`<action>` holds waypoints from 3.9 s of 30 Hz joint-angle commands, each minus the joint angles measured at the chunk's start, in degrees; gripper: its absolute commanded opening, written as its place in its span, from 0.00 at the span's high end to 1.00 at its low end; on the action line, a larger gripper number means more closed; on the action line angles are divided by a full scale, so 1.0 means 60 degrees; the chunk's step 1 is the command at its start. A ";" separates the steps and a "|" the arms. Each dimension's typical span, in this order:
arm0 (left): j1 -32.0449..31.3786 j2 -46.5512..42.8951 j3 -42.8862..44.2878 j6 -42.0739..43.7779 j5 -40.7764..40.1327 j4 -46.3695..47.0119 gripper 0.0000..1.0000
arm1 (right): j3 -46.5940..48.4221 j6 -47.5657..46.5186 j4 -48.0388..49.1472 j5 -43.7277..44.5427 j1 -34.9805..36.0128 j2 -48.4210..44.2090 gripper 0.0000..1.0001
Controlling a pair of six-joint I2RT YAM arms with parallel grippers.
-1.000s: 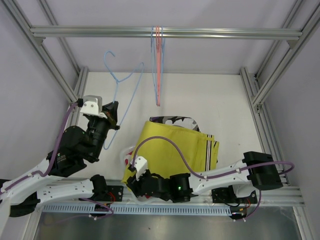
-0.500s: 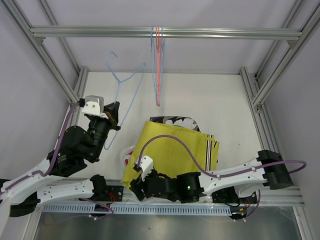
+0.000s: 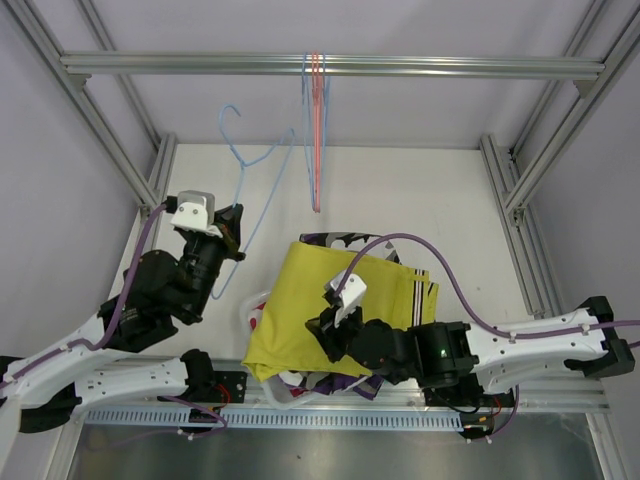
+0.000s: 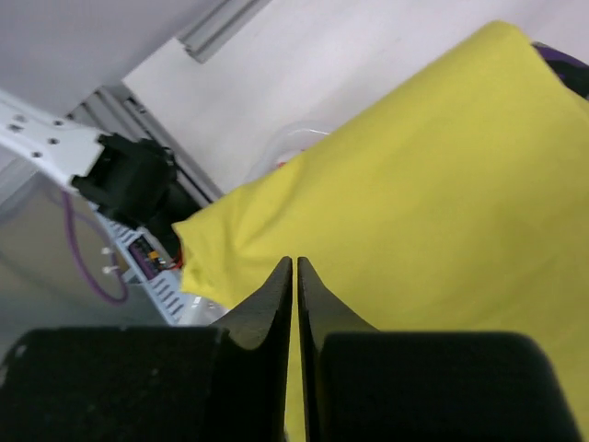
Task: Remove the trousers from the hanger
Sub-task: Place the trousers in the bin, then place the hanger at the clothesline.
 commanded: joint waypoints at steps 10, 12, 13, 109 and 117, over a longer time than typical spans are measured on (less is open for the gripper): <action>0.0075 0.0130 0.0016 -0.0139 0.0205 0.0175 0.98 | -0.1986 0.0878 0.0064 -0.0189 -0.1501 -0.0611 1.00; 0.0061 0.0144 0.0001 -0.0153 0.0191 0.0175 0.98 | -0.2383 0.1096 0.0226 -0.0451 -0.1765 -0.0626 1.00; 0.0075 0.0144 0.0030 -0.0139 0.0234 0.0160 0.98 | -0.2603 0.1185 0.0415 -0.0584 -0.1897 -0.0611 1.00; 0.4060 0.7294 0.4543 -0.1852 0.3003 -0.0938 0.84 | -0.0964 -0.0264 -0.5633 0.0762 -0.1752 -0.7203 0.25; 0.3708 0.6051 0.3386 -0.2378 0.3281 -0.0865 0.62 | -0.0994 -0.0221 -0.5662 0.0733 -0.1781 -0.7203 0.24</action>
